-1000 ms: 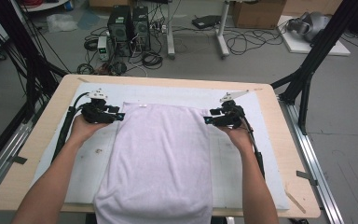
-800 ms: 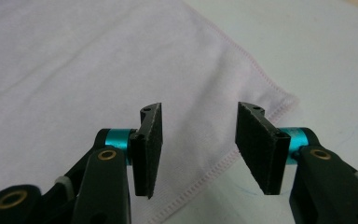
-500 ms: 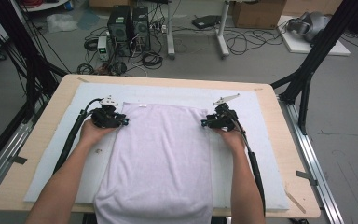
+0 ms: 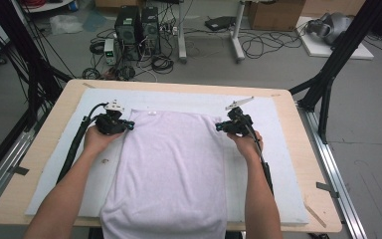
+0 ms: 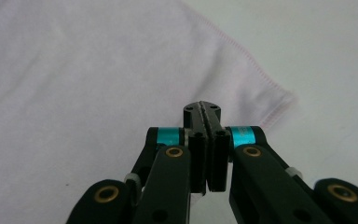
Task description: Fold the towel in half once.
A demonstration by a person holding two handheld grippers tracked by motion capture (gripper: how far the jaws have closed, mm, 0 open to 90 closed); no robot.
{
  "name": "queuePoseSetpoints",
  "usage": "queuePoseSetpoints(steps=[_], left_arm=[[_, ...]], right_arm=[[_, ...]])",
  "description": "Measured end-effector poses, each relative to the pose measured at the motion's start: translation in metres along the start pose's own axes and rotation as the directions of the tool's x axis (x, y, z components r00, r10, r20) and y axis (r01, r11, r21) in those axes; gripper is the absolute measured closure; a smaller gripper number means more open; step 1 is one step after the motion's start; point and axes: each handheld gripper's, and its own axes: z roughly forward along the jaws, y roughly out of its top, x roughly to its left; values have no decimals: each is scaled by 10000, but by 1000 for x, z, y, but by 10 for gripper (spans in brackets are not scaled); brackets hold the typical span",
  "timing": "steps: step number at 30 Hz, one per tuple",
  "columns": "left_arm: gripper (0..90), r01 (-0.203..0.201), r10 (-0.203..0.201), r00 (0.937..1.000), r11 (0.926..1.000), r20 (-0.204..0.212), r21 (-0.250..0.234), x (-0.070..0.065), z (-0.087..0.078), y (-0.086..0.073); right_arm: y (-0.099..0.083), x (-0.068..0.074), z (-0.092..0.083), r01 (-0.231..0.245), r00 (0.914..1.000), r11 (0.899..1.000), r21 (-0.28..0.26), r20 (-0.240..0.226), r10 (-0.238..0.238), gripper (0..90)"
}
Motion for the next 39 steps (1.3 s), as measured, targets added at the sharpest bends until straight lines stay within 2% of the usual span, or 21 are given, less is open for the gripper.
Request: queuePoseSetpoints(steps=[2,4,5,6,8,10,13,15,17,18,19,21,22,23,25,29,32,34,36,38,39], left_arm=[[881,-109,109,9999,9999,17,-34,-1,-4,1],[880,-181,181,9998,9998,36,68,-1,-4,1],[877,-161,160,9998,9998,77,135,-1,-2,0],[857,-79,78,10000,9998,45,192,-1,0,-1],[657,239,-231,9996,9987,-174,448,0,5,-3],[603,613,-599,9979,9964,-261,577,4,8,-6],[564,1233,-1219,9918,9916,-378,378,11,10,-9],[568,1107,-1085,9928,9929,-500,437,10,12,-10],[595,747,-718,9951,9964,-678,412,7,14,-8],[660,650,-632,9969,9972,-476,367,6,15,-8],[738,564,-547,9973,9978,-489,346,3,16,-7],[843,432,-414,9979,9984,-500,363,0,18,-6],[850,464,-445,9977,9983,-507,363,0,18,-5],[855,567,-550,9974,9977,-460,372,1,17,-5],[862,728,-714,9968,9967,-367,373,2,16,-6],[865,733,-725,9970,9968,-270,317,6,10,-5],[865,871,-872,9962,9961,-78,-150,9,-1,-2],[866,667,-667,9978,9971,5,-354,8,-11,1],[865,419,-414,9991,9981,131,-447,5,-22,4],[865,109,-101,9999,9980,134,-617,-1,-35,5],[865,9,4,9999,9957,144,-930,-5,-44,4]], right_arm=[[2,-1,-8,11,10000,9998,-205,42,-10,898],[1,-1,-9,-108,9998,9996,-267,-157,104,875],[0,0,-5,-44,10000,9999,-145,-66,43,796],[-1,0,-1,-54,9999,10000,-40,-110,53,747],[-1,3,8,47,9999,9999,116,-113,-45,680],[-1,4,17,206,9994,9994,291,261,-213,618],[-4,1,22,31,9973,9994,346,736,-57,548],[-6,-2,26,-79,9964,9989,460,849,39,546],[-6,0,28,110,9943,9983,579,1050,-171,563],[-5,1,29,190,9935,9979,617,1112,-258,598],[-5,2,30,288,9936,9972,686,1071,-360,658],[-4,3,30,307,9956,9972,688,866,-367,764],[-4,3,30,204,9969,9976,666,741,-253,845],[-4,2,30,65,9988,9978,665,480,-97,862],[-4,0,29,-210,9993,9979,609,325,191,875],[-4,-4,21,-296,9995,9982,525,101,292,881],[-1,-5,5,-167,9998,9999,-1,-82,167,883],[2,-3,-10,-56,9992,9984,-561,-399,33,882],[2,0,-22,-17,9970,9966,-823,-773,-47,882],[3,6,-33,213,9939,9960,-864,-1062,-305,882],[3,10,-38,252,9929,9958,-875,-1140,-352,882]])
